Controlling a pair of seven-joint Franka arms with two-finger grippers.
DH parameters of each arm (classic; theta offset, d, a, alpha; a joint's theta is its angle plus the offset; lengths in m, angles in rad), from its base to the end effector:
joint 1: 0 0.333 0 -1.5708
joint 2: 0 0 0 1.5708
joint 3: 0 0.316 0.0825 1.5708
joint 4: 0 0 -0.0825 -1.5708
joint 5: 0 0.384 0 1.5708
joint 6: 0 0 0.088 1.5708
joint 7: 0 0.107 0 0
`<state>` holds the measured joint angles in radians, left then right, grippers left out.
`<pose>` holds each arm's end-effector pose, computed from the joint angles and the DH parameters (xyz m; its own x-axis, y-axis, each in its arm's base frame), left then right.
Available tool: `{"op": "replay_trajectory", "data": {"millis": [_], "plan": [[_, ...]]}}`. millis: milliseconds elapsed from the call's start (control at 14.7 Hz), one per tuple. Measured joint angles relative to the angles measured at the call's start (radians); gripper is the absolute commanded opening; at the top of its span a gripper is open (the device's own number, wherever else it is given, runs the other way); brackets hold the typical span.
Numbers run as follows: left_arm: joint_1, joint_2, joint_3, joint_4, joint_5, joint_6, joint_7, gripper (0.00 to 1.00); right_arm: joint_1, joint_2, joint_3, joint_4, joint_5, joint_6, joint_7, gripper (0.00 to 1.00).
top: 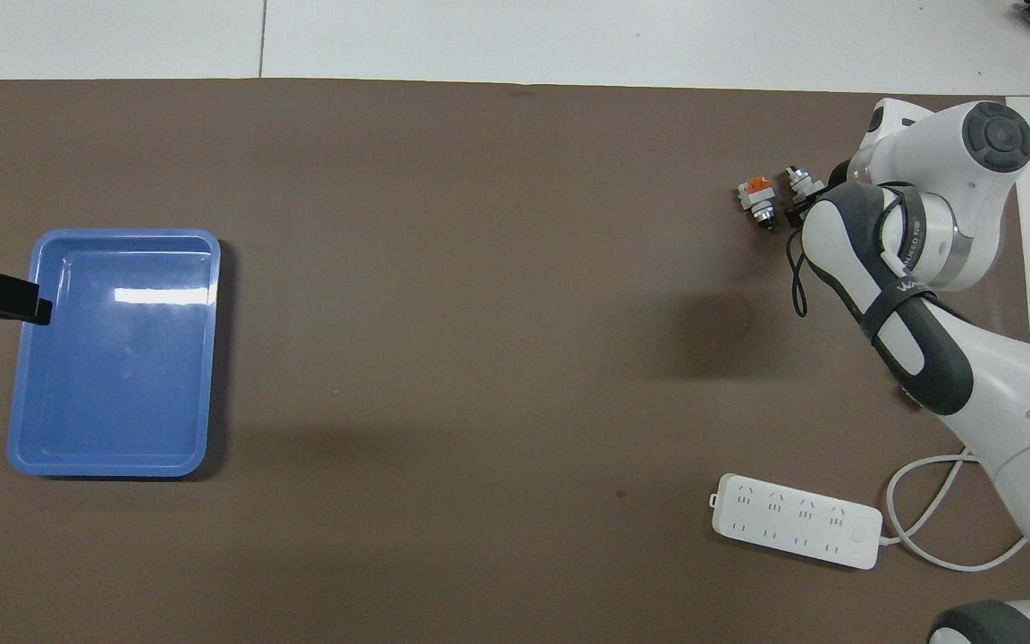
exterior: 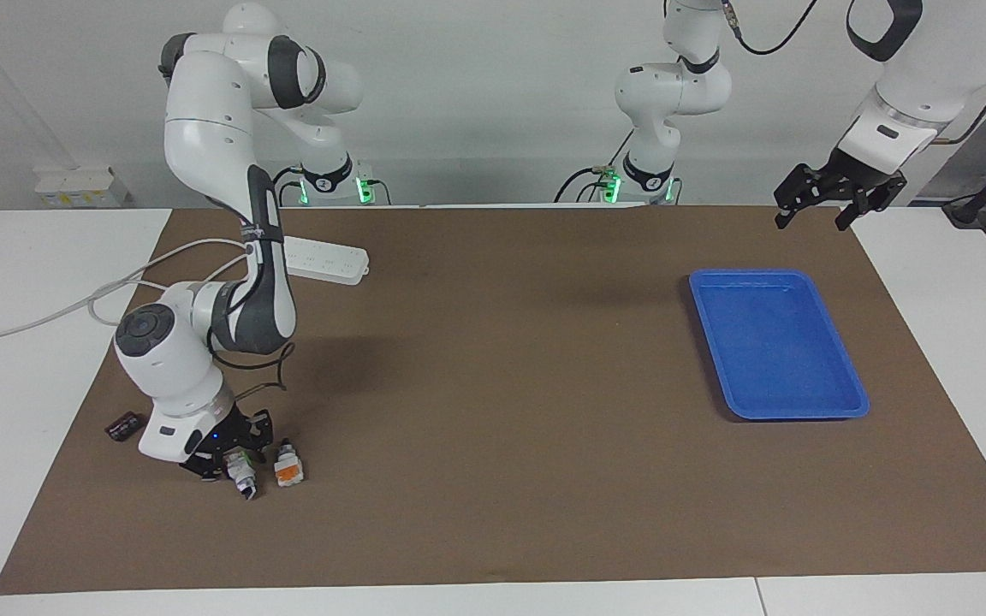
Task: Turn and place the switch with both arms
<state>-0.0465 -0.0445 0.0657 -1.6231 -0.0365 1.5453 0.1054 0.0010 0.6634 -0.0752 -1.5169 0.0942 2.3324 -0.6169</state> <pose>0.5374 0.0071 0.6220 0.9958 -0.0871 -0.0290 -0.0858 -0.9954 0.0427 0.7237 -0.0428 0.2876 0.8652 0.4806 0.1429 0.4766 -0.8768 0.0633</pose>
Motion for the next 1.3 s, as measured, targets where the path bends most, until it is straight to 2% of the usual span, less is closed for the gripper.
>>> {"op": "replay_trajectory", "data": {"millis": [1091,1295], "plan": [[0.000,0.000,0.000,0.000,0.000,0.012,0.000,1.00,0.000,-0.006,0.002,-0.002,0.000,0.044,0.039,0.48],[0.000,0.000,0.000,0.000,0.000,0.012,0.000,1.00,0.000,-0.006,0.002,-0.003,0.000,0.044,0.039,0.44]]}}
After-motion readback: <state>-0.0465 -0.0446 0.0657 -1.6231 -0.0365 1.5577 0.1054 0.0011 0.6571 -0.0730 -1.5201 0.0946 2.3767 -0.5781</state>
